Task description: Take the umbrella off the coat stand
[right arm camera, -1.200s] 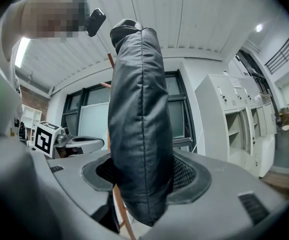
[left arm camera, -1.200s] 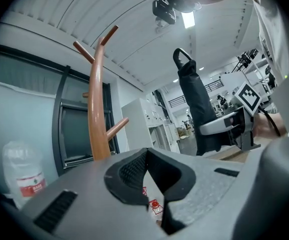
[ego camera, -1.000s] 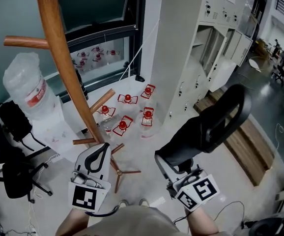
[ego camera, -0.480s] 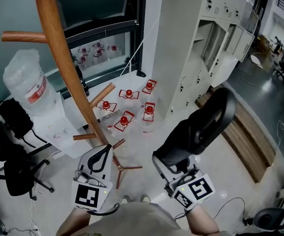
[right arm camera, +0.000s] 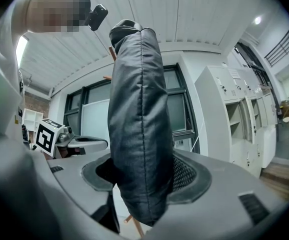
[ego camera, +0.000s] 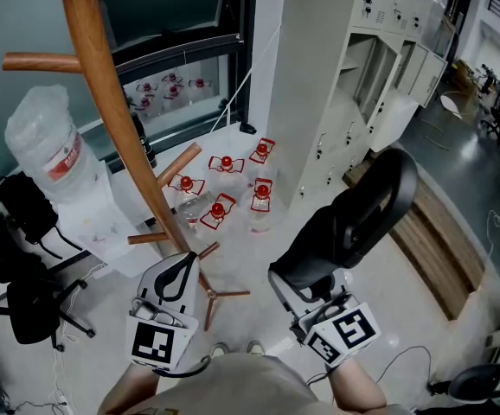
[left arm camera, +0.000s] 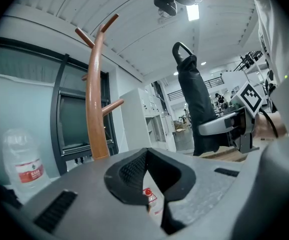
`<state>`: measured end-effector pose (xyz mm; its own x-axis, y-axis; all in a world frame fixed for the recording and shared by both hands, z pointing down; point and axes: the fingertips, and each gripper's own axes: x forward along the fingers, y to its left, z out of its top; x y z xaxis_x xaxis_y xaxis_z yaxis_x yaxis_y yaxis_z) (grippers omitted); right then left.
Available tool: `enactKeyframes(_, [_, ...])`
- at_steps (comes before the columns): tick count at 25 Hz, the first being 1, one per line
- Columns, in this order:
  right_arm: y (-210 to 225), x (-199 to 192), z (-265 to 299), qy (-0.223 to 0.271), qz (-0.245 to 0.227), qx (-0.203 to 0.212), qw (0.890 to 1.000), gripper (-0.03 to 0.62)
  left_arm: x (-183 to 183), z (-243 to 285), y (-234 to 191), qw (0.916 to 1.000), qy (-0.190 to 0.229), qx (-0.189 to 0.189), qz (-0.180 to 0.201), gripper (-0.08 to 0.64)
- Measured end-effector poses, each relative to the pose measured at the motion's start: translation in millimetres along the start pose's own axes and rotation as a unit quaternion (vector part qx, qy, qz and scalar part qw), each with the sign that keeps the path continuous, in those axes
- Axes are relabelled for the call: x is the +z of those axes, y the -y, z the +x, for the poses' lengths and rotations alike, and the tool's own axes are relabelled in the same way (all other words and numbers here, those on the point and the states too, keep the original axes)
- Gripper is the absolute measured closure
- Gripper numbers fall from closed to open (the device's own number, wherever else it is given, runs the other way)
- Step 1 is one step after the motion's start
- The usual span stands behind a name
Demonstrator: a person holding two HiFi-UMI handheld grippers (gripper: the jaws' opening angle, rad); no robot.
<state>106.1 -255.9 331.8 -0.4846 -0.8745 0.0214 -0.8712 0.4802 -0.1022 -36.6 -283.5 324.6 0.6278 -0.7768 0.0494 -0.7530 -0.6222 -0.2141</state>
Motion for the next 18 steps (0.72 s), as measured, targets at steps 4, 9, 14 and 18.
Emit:
enactKeyframes(4, [2,-1,-2,0.001,0.003,-0.003,1.000,0.327,-2,-1,0,1.0000,-0.003,0.001,0.001,0.552])
enactKeyframes(9, [3,0,-3,0.000,-0.002,-0.009,1.000,0.327,-3,-1,0,1.0000,-0.003,0.003,-0.001,0.552])
enactKeyframes(14, [4,5,-3,0.006,-0.017,-0.019,1.000,0.327,-6,0,0,1.0000,-0.005,0.002,-0.001,0.552])
enactKeyframes(18, [2,10,-2,0.009,-0.021,-0.017,1.000,0.327,-4,0,0,1.0000,-0.002,0.001,-0.001,0.552])
